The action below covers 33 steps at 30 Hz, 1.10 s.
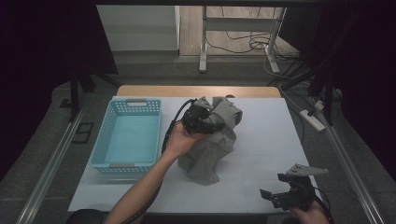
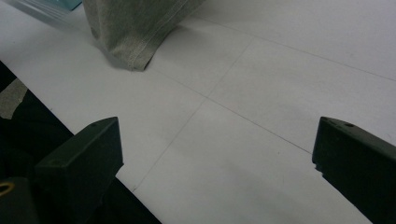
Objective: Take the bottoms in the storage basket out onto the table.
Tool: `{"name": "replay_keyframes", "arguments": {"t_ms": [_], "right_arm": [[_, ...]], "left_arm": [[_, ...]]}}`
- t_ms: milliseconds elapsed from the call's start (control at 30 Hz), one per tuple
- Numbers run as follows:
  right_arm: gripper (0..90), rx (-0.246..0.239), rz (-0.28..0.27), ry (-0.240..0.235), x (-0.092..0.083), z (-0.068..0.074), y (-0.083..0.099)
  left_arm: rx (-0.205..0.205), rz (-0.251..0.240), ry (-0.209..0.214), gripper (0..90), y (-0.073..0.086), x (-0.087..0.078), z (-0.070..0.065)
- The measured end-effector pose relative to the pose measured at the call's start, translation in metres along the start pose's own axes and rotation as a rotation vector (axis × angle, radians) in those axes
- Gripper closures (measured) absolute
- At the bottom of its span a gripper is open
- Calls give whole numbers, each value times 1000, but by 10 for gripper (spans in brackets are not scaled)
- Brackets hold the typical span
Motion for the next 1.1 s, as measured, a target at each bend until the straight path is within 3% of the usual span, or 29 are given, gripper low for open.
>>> {"name": "replay_keyframes", "arguments": {"t_ms": [500,833,1100], "right_arm": [[22,-1,3,-1,0,0,0],[22,-6,5,-3,1,0,0],[22,-4,6,-3,1,0,0]], "left_arm": [[-18,41,-16,529,10,20,4],[17,86,-15,526,19,36,3],[-22,102,-3,523,27,46,5]]}}
Point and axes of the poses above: each handheld gripper's, and its own axes: x roughly forward along the jaws, y roughly out of its underside, z roughly to its left, the point moved 2 cm from there along x, roughly forward along the jaws, and after that the axes turned 7 degrees about x, right-handed, at the moved point
